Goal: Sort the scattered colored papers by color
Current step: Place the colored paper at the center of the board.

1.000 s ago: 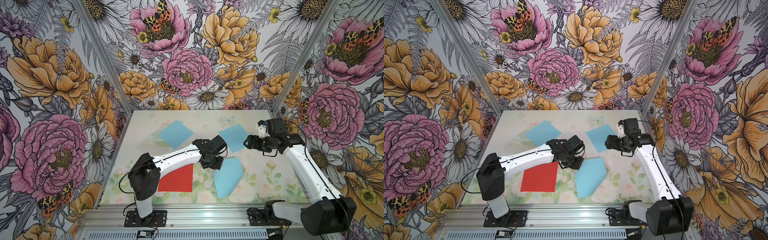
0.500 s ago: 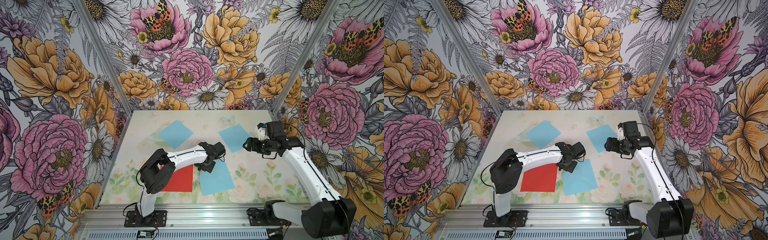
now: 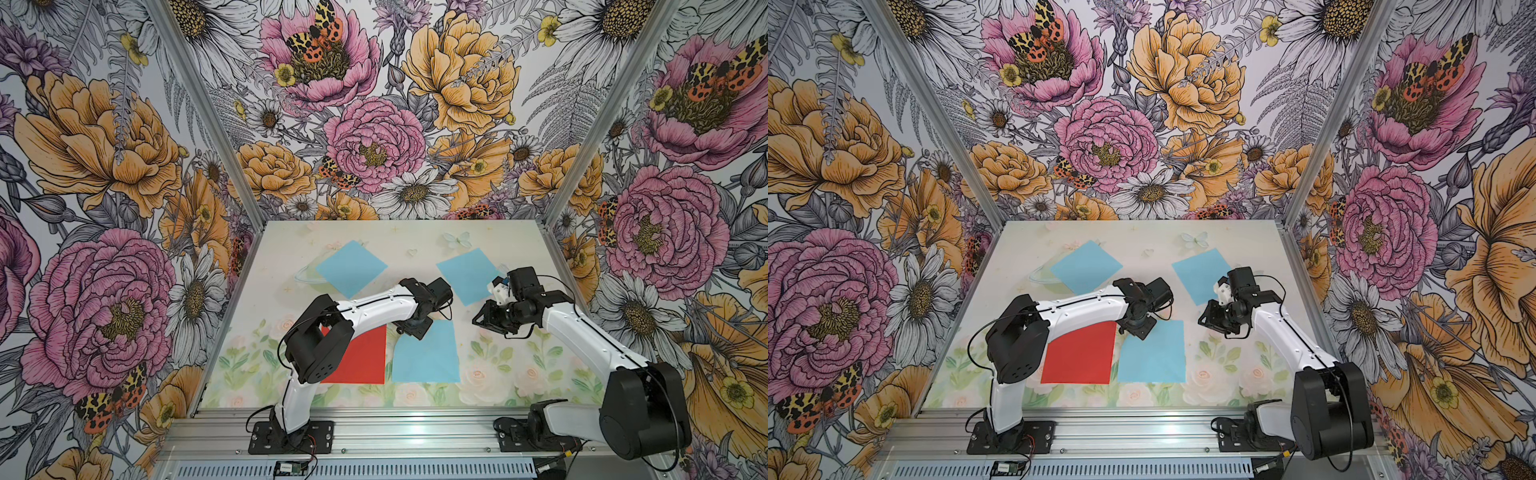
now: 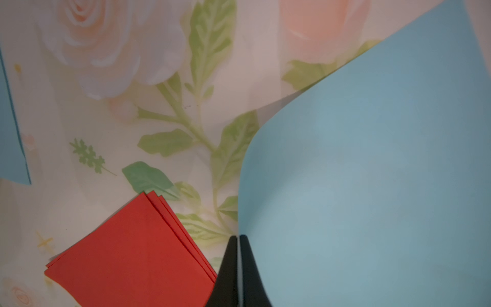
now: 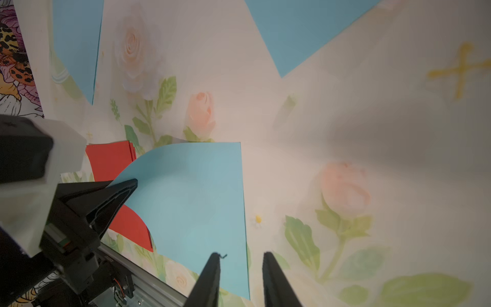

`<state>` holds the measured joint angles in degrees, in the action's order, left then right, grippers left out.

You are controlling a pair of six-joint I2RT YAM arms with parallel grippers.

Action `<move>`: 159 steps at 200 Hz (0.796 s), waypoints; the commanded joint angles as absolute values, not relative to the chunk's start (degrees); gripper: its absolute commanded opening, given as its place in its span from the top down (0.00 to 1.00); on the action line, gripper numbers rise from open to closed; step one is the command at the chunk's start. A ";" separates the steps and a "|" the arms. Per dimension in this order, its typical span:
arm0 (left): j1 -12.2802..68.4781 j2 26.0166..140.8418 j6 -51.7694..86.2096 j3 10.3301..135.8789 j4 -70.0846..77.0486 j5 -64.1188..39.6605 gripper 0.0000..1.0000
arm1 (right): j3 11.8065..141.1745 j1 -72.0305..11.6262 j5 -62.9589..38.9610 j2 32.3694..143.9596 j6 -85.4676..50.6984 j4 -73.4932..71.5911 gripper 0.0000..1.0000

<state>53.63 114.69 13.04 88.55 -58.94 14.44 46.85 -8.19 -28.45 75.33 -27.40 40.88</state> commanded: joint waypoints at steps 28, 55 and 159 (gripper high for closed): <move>53.75 117.18 13.35 90.30 -59.33 13.49 1.00 | 47.86 -12.01 -30.01 79.99 -32.62 31.17 0.91; 54.66 118.10 14.00 90.78 -59.41 13.64 1.00 | 48.94 -15.06 -29.81 83.72 -34.42 28.36 1.00; 54.67 117.74 14.00 89.10 -60.47 13.97 1.00 | 53.13 -18.28 -24.57 97.21 -34.23 25.37 1.00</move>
